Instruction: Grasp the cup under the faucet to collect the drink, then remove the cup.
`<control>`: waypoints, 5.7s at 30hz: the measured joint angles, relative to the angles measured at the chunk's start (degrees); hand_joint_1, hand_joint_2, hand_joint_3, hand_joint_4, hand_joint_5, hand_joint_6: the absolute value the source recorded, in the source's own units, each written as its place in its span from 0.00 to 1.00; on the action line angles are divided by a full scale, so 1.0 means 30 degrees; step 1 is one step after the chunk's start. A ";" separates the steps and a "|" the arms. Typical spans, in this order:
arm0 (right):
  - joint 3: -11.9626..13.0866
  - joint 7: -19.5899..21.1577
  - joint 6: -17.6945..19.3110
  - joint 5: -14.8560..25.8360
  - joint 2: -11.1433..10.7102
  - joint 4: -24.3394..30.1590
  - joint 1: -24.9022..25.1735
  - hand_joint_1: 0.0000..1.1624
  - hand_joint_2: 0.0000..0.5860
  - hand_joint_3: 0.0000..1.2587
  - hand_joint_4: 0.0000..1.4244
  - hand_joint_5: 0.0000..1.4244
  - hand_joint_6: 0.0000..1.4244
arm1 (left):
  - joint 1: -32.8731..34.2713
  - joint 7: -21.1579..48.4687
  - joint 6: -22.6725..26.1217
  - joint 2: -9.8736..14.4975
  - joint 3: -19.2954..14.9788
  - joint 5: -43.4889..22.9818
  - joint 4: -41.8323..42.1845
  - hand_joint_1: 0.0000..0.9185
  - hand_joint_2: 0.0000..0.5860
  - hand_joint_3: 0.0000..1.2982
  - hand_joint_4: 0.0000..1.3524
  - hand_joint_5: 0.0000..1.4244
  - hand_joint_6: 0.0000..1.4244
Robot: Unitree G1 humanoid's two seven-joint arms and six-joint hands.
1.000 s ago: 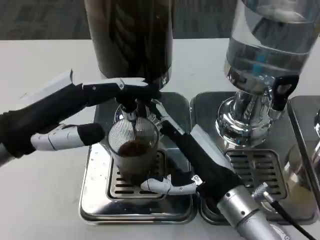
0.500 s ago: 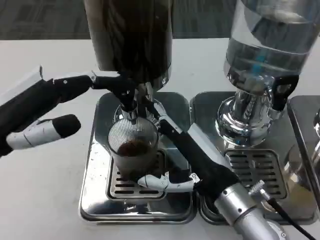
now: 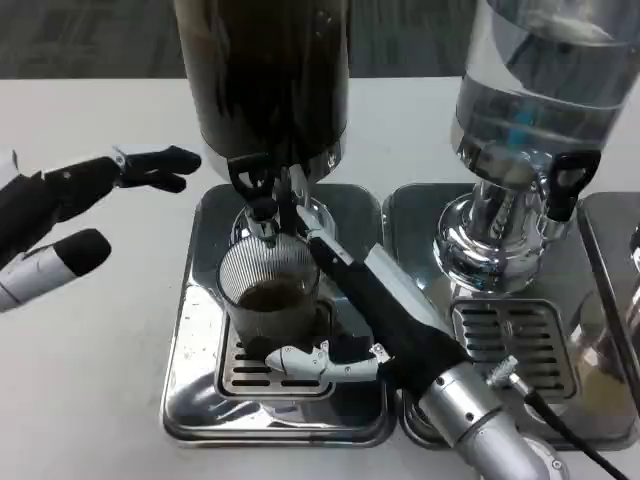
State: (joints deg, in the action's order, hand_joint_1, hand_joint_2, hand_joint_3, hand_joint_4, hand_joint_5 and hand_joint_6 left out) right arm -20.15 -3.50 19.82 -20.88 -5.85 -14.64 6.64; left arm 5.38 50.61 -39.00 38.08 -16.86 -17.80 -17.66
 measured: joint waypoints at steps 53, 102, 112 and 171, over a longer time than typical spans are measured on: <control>0.0288 0.0018 0.0327 0.1059 0.0443 -0.1975 0.0721 0.66 0.35 0.00 0.00 0.00 0.08 | -0.2433 -0.2498 -0.0382 0.0039 -0.0089 0.1836 -0.0918 0.00 0.11 0.20 0.16 0.17 0.11; -0.0412 -0.0461 -0.1958 0.0099 0.0420 -0.0819 0.0606 0.67 0.32 0.00 0.00 0.00 0.08 | -0.3374 -0.2573 0.0135 0.0087 -0.0163 0.1905 -0.0672 0.00 0.14 0.21 0.17 0.17 0.11; -0.0632 -0.0057 -0.2596 -0.0156 0.0556 -0.0532 0.0634 0.69 0.33 0.00 0.05 0.08 0.16 | -0.3483 -0.2575 0.0400 0.0129 -0.0288 0.1884 -0.0564 0.00 0.18 0.21 0.18 0.18 0.12; -0.0466 0.3625 -0.4178 -0.2297 0.1102 0.1467 -0.1085 0.68 0.42 0.25 0.30 0.42 0.64 | -0.3478 -0.2571 0.0747 0.0850 -0.0401 0.1910 -0.0484 0.00 0.28 0.20 0.18 0.16 0.14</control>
State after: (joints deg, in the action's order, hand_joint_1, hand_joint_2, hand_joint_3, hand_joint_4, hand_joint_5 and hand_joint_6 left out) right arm -21.54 7.38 7.28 -27.77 -2.55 -10.24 3.38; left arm -5.05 42.89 -36.76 40.63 -18.06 -12.07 -19.11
